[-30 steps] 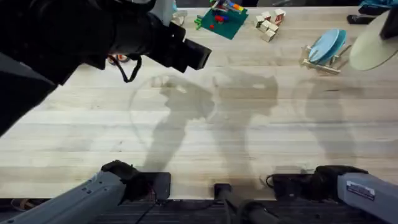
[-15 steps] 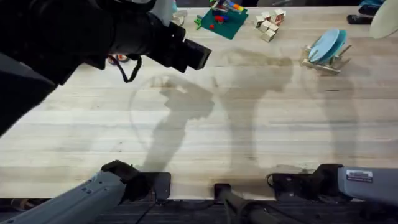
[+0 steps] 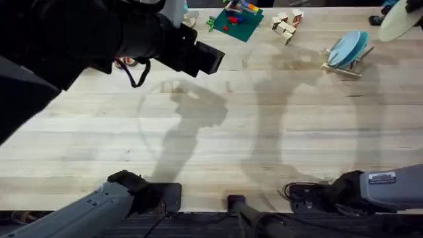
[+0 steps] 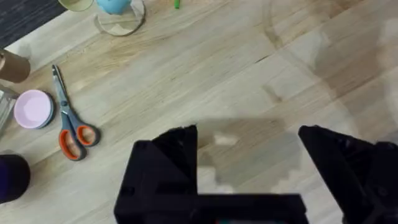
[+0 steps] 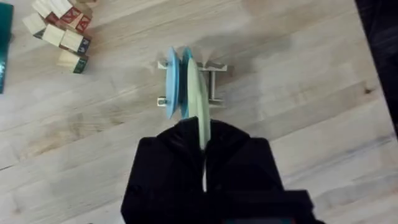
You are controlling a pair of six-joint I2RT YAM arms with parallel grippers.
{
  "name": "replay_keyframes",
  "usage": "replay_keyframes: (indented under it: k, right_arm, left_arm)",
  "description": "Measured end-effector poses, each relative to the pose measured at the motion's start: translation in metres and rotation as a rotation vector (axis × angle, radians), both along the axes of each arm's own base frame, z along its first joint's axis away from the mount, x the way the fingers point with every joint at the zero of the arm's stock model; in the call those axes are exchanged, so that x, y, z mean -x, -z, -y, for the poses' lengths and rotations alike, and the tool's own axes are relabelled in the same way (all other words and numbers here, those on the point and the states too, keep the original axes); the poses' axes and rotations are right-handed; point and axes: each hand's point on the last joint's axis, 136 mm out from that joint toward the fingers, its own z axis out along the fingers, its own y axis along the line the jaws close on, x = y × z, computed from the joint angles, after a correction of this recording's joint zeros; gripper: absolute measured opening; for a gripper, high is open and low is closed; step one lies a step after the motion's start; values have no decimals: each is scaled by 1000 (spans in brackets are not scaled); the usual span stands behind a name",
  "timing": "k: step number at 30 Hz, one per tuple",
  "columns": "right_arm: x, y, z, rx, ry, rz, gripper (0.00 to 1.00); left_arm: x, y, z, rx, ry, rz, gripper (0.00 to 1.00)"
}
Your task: Pick up the plates from the table one by one and place each into a slot on the dish rack.
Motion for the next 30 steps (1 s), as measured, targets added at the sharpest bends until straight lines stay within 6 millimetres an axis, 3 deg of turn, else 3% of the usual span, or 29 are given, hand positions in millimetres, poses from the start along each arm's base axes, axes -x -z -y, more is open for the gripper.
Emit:
replay_keyframes:
  k: [9, 30]
  right_arm:
    - [-4, 8, 1, -5, -1, -17, 31]
    - [15, 12, 20, 14, 92, -69, 30]
  left_arm:
    - [0, 0, 0, 0, 0, 0, 993]
    - [0, 0, 0, 0, 0, 0, 993]
